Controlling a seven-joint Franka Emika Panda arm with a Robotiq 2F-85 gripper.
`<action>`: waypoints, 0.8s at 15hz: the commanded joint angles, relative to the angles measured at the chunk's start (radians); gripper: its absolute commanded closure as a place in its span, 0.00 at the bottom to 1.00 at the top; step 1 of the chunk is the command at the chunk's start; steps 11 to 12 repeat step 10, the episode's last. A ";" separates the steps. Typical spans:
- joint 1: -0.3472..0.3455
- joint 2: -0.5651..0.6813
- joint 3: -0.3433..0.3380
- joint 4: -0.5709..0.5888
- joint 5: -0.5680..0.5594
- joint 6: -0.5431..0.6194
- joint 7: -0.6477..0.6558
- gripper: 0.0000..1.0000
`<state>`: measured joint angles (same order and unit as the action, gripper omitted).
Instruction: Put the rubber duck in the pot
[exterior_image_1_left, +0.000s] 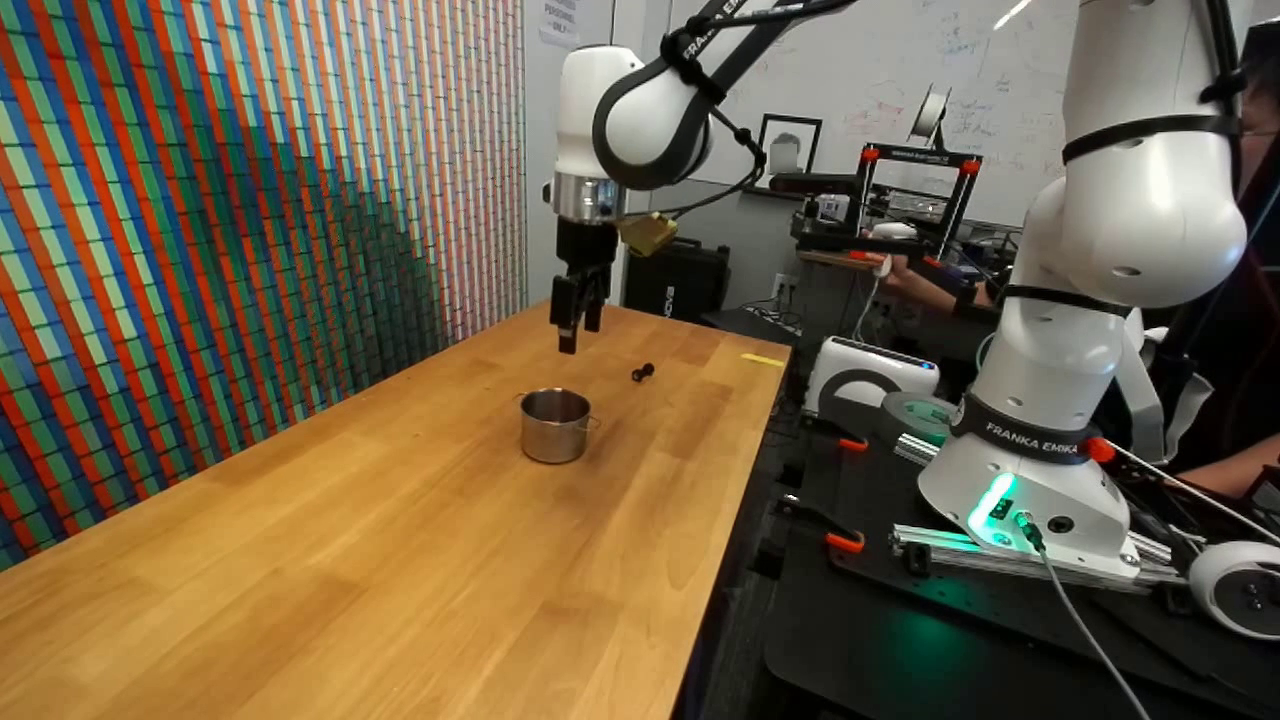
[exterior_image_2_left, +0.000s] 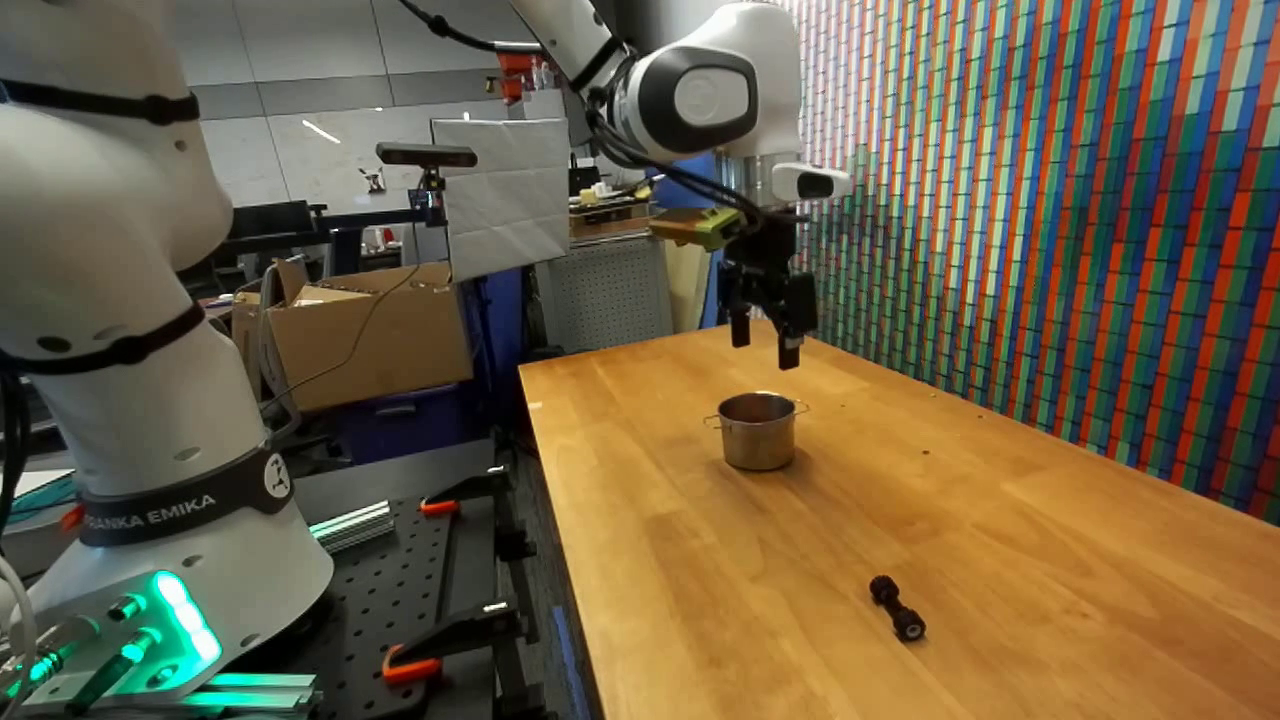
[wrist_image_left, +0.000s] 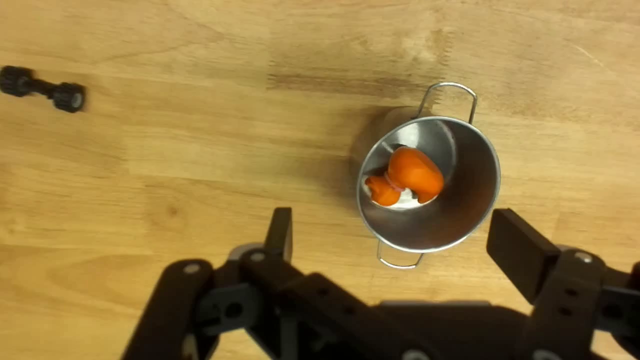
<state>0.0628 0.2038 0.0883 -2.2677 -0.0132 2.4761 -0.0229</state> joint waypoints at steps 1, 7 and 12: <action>-0.028 -0.141 -0.022 -0.009 0.006 -0.166 -0.070 0.00; -0.039 -0.314 -0.059 0.029 -0.008 -0.443 -0.133 0.00; -0.031 -0.307 -0.062 0.032 -0.003 -0.459 -0.115 0.00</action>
